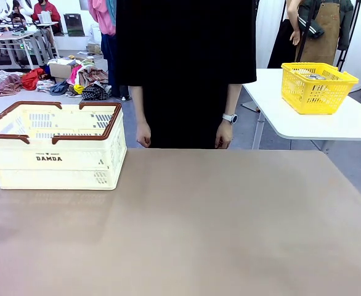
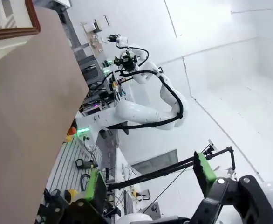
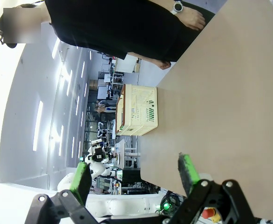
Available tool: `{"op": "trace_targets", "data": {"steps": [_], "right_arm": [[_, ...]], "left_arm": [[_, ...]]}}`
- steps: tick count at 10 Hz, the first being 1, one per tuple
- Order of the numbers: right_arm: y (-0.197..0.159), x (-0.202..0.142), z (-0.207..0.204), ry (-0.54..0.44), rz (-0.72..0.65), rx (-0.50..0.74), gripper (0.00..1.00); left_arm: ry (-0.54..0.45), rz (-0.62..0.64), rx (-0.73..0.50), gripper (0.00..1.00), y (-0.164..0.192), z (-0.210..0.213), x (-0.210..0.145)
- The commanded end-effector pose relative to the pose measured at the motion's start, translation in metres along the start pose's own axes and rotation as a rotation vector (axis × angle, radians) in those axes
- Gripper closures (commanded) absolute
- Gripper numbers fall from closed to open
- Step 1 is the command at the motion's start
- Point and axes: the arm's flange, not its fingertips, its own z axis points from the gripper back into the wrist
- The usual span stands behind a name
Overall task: Place the drinks into the Shopping basket.
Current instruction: Pick up one drink and place it into the Shopping basket.
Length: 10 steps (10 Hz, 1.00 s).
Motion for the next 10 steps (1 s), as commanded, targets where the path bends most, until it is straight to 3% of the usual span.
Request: {"op": "trace_targets", "data": {"steps": [1,10], "right_arm": [[0.0023,0.0038,-0.0005,-0.017,0.024,0.024,0.0],[0.0023,0.0038,-0.0005,-0.017,0.024,0.024,0.0]], "left_arm": [[-0.036,-0.013,0.061,0.0,-0.0279,0.0145,0.0078],[-0.036,-0.013,0.061,0.0,-0.0279,0.0145,0.0078]]}}
